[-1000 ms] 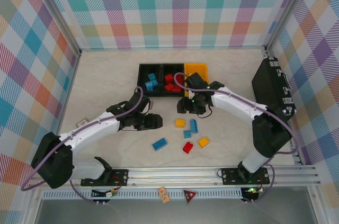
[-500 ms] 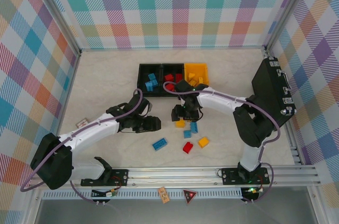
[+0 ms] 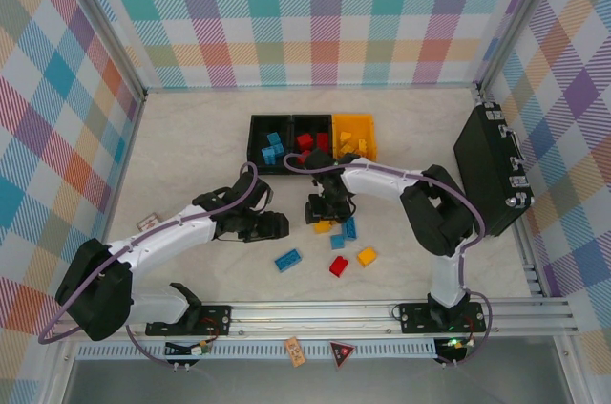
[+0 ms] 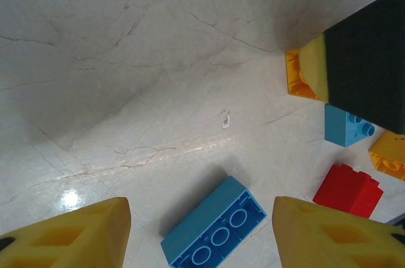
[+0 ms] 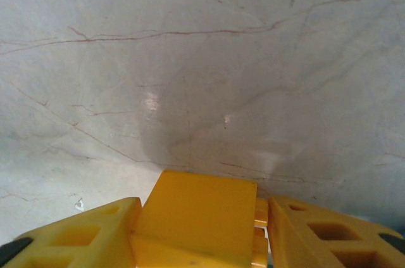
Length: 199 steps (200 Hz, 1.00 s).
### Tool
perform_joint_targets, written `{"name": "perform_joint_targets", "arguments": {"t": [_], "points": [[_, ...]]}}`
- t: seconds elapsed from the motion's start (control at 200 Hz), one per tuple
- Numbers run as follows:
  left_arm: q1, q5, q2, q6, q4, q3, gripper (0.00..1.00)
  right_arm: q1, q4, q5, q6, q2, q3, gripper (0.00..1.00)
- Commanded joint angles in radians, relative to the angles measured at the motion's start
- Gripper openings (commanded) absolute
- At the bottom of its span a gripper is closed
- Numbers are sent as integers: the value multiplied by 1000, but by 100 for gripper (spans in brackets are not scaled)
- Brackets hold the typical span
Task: Sort the legos into containers by color
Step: Pick up the lego from the center of the table.
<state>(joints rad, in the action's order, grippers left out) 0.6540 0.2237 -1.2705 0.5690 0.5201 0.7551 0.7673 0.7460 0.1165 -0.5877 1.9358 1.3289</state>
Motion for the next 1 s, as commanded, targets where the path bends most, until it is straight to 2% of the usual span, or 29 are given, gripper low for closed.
{"name": "perform_joint_targets", "arguments": {"t": [0.0,0.125,0.345,0.68,0.86,0.99], "points": [[8,-1,-8,15,-11,-8,61,7,25,-4,4,5,32,45],[8,2,-16,13,-18,5,61,6,25,-18,18,-18,52,40],[9,0,-44,4,-32,55,61,-27,56,-63,67,-66,131,40],[7,2,-141,-7,-90,209,61,-197,61,-107,148,-96,244,40],[9,0,-230,0,-122,322,61,-294,55,-126,169,-34,354,41],[8,9,-287,5,-142,395,61,-335,54,-197,182,44,465,41]]}}
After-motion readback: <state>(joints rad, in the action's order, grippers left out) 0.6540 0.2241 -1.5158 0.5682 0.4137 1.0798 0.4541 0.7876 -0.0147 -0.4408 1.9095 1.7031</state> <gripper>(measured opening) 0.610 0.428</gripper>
